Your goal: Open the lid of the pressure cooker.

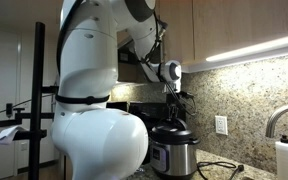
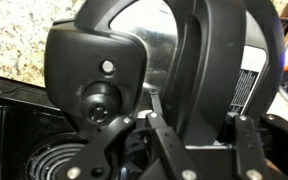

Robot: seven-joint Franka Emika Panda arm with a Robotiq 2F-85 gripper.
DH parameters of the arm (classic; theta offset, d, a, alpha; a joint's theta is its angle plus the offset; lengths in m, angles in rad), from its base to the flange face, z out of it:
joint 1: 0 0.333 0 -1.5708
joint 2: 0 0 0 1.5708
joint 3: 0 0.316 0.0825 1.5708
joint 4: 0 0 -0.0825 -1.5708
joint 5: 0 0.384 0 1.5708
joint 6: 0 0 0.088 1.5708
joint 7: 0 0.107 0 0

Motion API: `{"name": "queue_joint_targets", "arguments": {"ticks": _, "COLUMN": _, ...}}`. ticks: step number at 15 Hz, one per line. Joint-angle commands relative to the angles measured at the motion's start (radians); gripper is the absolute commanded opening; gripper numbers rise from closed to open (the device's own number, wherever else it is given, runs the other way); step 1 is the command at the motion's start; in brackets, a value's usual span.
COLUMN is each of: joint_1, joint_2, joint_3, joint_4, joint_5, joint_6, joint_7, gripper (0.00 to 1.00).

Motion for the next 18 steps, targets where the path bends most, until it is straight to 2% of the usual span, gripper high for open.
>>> {"name": "queue_joint_targets", "arguments": {"ticks": 1, "joint_1": -0.021, "joint_2": -0.032, "joint_3": -0.008, "joint_4": -0.005, "joint_5": -0.095, "joint_6": -0.067, "joint_7": -0.160, "gripper": 0.14}}
{"name": "queue_joint_targets", "arguments": {"ticks": 18, "joint_1": -0.021, "joint_2": -0.003, "joint_3": -0.014, "joint_4": -0.001, "joint_5": -0.133, "joint_6": 0.019, "joint_7": -0.794, "gripper": 0.14}}
